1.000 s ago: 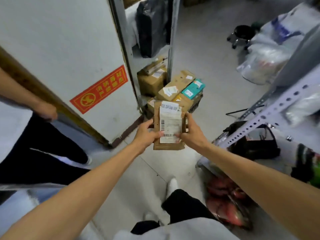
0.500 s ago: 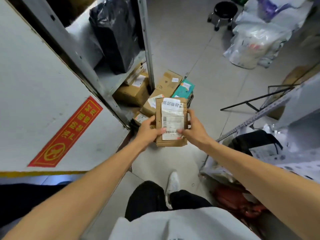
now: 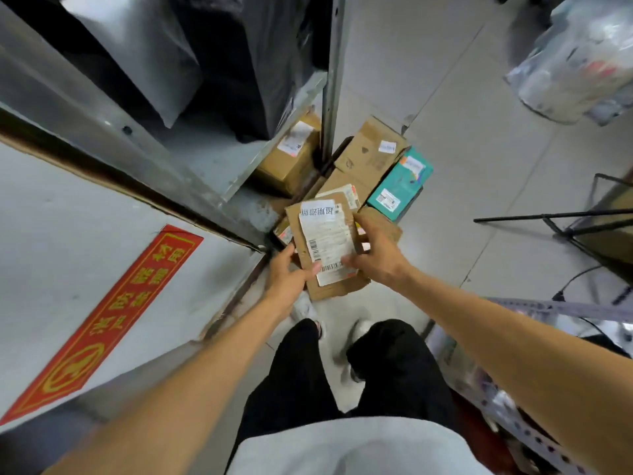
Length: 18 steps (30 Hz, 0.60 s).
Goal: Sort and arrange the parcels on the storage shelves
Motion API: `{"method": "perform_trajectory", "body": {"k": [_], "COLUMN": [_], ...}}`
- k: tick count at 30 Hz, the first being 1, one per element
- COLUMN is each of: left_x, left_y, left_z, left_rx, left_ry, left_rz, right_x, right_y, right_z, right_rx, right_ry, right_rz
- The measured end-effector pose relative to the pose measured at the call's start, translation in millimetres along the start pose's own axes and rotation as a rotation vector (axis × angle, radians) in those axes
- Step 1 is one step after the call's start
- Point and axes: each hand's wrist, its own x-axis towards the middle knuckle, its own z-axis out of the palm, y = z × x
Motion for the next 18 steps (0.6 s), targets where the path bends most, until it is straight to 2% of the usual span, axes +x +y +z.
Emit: {"method": "perform_trajectory", "body": {"k": [4, 10, 18], "left_x": [50.9, 123.8, 207.8], "left_y": [-24.0, -80.6, -146.1], "left_z": [-4.3, -1.5, 17.4], "left_rx": [-0.098, -0.262, -0.401], "left_ry": [0.070, 0.235, 0.297], "left_rz": [-0.052, -0.163, -0.279], "right_x": [72.3, 162.7, 249.2], "right_y": [15.7, 48.6, 108.8], "right_z": [25.9, 73.1, 117.2], "right_rx": [-0.103, -0.190, -0.367], "right_ry": [-0.067, -0.162, -0.199], "right_rz": [0.064, 0.009, -0.026]}}
